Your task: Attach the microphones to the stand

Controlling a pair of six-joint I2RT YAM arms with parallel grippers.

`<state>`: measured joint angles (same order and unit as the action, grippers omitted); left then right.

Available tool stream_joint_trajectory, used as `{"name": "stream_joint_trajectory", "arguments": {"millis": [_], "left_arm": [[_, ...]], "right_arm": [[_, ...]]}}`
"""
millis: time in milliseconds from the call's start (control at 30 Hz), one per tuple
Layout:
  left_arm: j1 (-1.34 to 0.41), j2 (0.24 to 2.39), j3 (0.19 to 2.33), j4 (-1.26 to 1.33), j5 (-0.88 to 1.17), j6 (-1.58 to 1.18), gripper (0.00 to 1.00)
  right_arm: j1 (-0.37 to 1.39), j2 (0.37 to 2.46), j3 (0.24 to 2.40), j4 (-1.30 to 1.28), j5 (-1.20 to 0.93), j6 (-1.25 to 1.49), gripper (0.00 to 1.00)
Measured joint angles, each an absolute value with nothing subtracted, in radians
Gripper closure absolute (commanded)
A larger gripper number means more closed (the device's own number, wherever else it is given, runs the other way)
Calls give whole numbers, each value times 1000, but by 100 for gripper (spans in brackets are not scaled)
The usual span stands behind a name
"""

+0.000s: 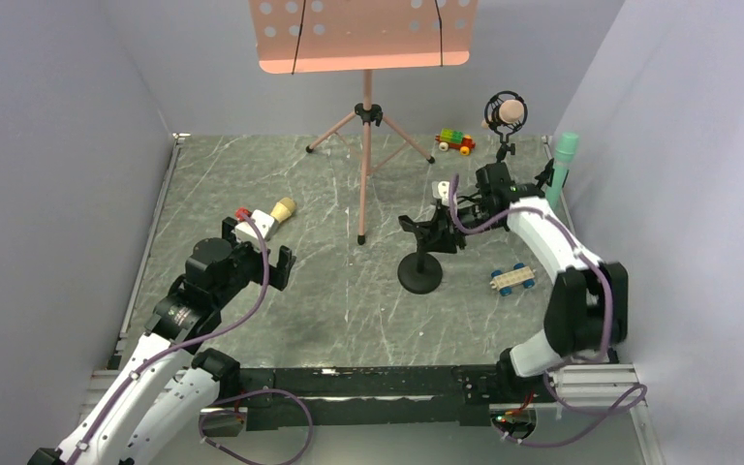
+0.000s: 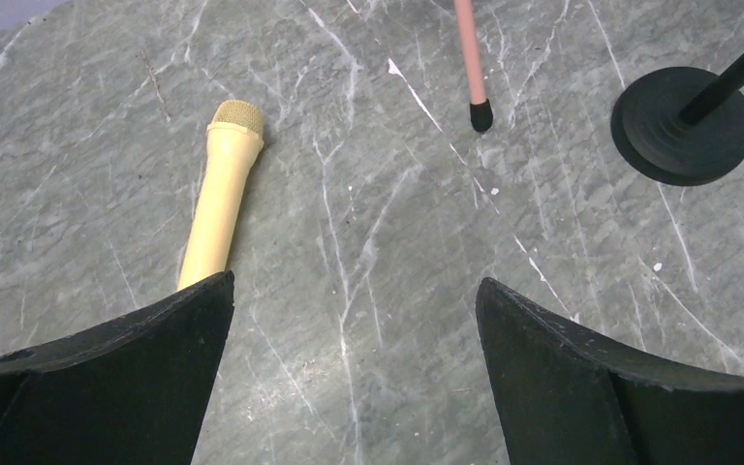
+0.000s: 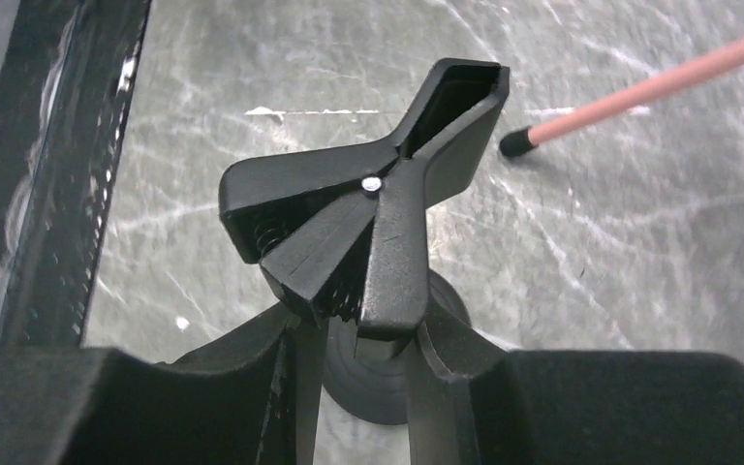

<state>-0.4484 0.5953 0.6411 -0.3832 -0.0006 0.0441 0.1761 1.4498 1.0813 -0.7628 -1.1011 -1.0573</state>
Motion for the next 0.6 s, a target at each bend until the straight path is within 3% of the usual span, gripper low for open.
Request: {"name": "stream_joint_trajectory", "arguments": {"millis": [167, 267, 400, 600], "left_arm": [[-448, 599, 641, -383, -1, 44, 1], [-448, 599, 638, -383, -1, 44, 1], [-448, 600, 636, -383, -1, 44, 1], [-448, 606, 636, -383, -1, 44, 1]], "right_arm": [[148, 1625, 1240, -1158, -1213, -1535, 83], [145, 1650, 1242, -1278, -1240, -1665, 63], [136, 1689, 1239, -1339, -1256, -1668, 40], [125, 1687, 1193, -1179, -1221, -1444, 29]]}}
